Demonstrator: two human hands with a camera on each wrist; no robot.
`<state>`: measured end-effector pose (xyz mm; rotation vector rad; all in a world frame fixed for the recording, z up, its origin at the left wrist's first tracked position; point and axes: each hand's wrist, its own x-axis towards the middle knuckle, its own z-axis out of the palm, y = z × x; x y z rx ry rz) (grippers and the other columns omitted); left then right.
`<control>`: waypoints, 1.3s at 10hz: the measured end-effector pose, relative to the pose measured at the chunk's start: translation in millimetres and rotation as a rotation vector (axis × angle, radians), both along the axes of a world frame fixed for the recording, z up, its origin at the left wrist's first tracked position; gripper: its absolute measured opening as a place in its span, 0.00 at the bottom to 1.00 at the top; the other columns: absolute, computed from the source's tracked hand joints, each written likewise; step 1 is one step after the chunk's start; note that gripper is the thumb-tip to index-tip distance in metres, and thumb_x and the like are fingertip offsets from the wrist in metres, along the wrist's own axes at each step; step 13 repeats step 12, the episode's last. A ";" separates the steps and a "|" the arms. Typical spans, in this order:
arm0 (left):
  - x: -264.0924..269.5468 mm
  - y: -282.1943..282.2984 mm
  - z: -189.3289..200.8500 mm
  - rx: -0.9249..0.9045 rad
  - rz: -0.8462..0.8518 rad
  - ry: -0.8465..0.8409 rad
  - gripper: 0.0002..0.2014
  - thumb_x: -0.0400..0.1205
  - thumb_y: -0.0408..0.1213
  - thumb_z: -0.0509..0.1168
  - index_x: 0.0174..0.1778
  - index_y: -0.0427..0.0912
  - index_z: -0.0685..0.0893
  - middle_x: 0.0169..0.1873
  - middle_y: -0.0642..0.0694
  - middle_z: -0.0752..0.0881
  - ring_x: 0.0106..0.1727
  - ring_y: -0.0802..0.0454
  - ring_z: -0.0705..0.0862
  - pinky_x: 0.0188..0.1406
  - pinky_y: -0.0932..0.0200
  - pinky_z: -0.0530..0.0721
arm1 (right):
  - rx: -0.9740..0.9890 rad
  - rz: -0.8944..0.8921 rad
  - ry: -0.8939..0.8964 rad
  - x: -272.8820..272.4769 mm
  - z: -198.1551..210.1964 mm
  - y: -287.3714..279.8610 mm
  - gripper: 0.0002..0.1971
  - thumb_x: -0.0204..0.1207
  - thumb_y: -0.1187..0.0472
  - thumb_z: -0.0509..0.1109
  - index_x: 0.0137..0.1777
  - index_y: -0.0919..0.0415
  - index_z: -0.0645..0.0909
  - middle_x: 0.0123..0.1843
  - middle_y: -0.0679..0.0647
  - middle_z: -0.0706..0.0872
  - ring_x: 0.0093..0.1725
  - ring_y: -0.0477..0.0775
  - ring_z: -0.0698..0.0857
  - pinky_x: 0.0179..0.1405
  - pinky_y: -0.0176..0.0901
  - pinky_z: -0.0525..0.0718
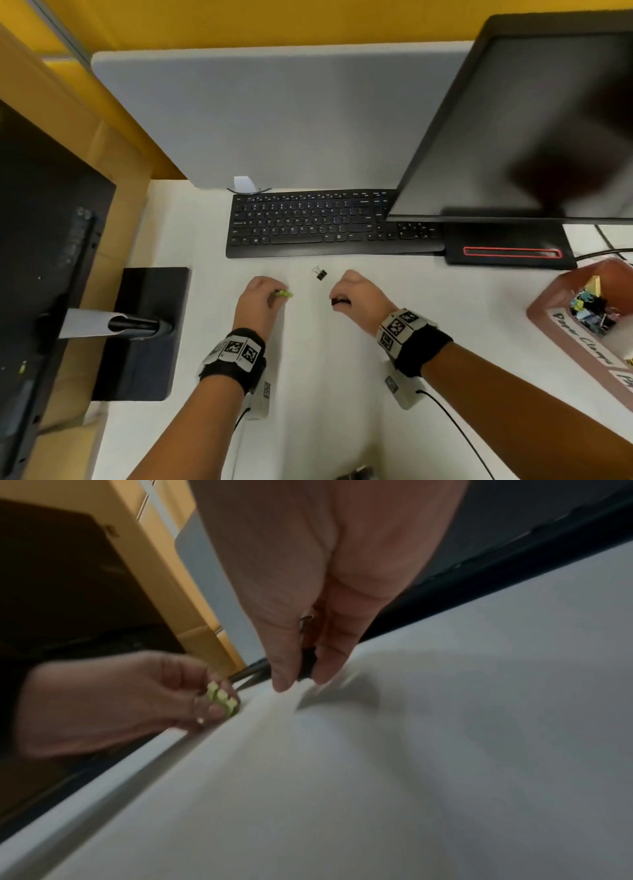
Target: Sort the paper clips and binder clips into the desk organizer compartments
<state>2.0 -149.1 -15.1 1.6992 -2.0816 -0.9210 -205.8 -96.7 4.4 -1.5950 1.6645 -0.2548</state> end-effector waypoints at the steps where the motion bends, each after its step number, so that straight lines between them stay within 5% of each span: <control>1: 0.3 7.4 -1.8 0.021 0.044 0.038 0.06 0.72 0.28 0.73 0.44 0.38 0.87 0.46 0.44 0.82 0.42 0.55 0.78 0.43 0.88 0.67 | -0.096 -0.063 -0.077 3.4 11.7 -20.8 0.18 0.75 0.68 0.69 0.64 0.57 0.78 0.59 0.47 0.68 0.45 0.46 0.77 0.54 0.32 0.72; 2: -0.8 14.3 -0.4 0.053 0.056 0.003 0.06 0.74 0.30 0.71 0.45 0.40 0.87 0.46 0.47 0.81 0.42 0.56 0.78 0.42 0.87 0.68 | -0.040 0.019 0.006 14.3 9.8 -42.0 0.21 0.77 0.70 0.65 0.69 0.57 0.75 0.65 0.52 0.69 0.54 0.53 0.79 0.59 0.35 0.74; 3: -0.6 19.1 -1.2 0.098 0.049 -0.049 0.06 0.75 0.32 0.70 0.47 0.41 0.87 0.46 0.50 0.79 0.43 0.57 0.76 0.40 0.87 0.66 | 0.051 0.082 0.161 22.1 -2.7 -47.9 0.16 0.78 0.68 0.63 0.65 0.63 0.78 0.66 0.59 0.73 0.60 0.63 0.79 0.64 0.49 0.77; 6: -14.0 49.5 7.4 0.235 -0.199 -0.311 0.08 0.76 0.47 0.67 0.46 0.50 0.87 0.45 0.51 0.85 0.47 0.54 0.78 0.45 0.68 0.66 | 0.083 0.025 0.194 -8.8 0.9 54.4 0.08 0.77 0.59 0.66 0.53 0.59 0.81 0.58 0.56 0.79 0.56 0.61 0.80 0.57 0.51 0.81; 7: -39.3 72.3 26.9 0.280 -0.330 -0.268 0.06 0.77 0.45 0.66 0.35 0.51 0.80 0.31 0.57 0.77 0.36 0.58 0.75 0.35 0.71 0.65 | 0.113 -0.018 0.205 -37.5 2.3 109.5 0.07 0.78 0.57 0.64 0.53 0.56 0.79 0.53 0.51 0.78 0.53 0.55 0.78 0.53 0.45 0.77; 8: -83.4 96.5 49.4 0.371 -0.538 -0.195 0.06 0.77 0.44 0.67 0.36 0.52 0.78 0.30 0.59 0.75 0.32 0.64 0.73 0.29 0.76 0.69 | 0.102 -0.141 0.158 -74.3 14.5 156.9 0.08 0.78 0.57 0.65 0.54 0.56 0.80 0.50 0.50 0.76 0.50 0.53 0.79 0.54 0.41 0.75; 9: -147.5 120.0 74.4 0.372 -0.631 -0.061 0.12 0.76 0.45 0.68 0.53 0.49 0.81 0.36 0.54 0.80 0.37 0.59 0.78 0.34 0.77 0.71 | -0.032 -0.331 0.159 -121.5 44.2 190.2 0.08 0.75 0.55 0.70 0.52 0.54 0.82 0.49 0.51 0.82 0.42 0.47 0.79 0.48 0.36 0.77; 11: -306.3 158.2 136.7 0.222 -0.542 0.273 0.09 0.75 0.44 0.70 0.49 0.47 0.83 0.29 0.58 0.79 0.31 0.63 0.78 0.33 0.74 0.73 | -0.311 -0.724 0.198 -225.5 104.7 207.0 0.06 0.75 0.59 0.71 0.50 0.59 0.83 0.47 0.52 0.80 0.42 0.51 0.81 0.48 0.41 0.80; 12: -362.6 163.3 148.8 0.220 -0.508 0.284 0.23 0.78 0.56 0.62 0.65 0.47 0.78 0.52 0.50 0.86 0.55 0.52 0.82 0.54 0.63 0.76 | -0.310 -0.825 0.156 -260.3 118.3 190.2 0.10 0.81 0.60 0.61 0.59 0.59 0.79 0.55 0.60 0.84 0.55 0.58 0.82 0.56 0.44 0.77; 13: -362.6 163.3 148.8 0.220 -0.508 0.284 0.23 0.78 0.56 0.62 0.65 0.47 0.78 0.52 0.50 0.86 0.55 0.52 0.82 0.54 0.63 0.76 | -0.310 -0.825 0.156 -260.3 118.3 190.2 0.10 0.81 0.60 0.61 0.59 0.59 0.79 0.55 0.60 0.84 0.55 0.58 0.82 0.56 0.44 0.77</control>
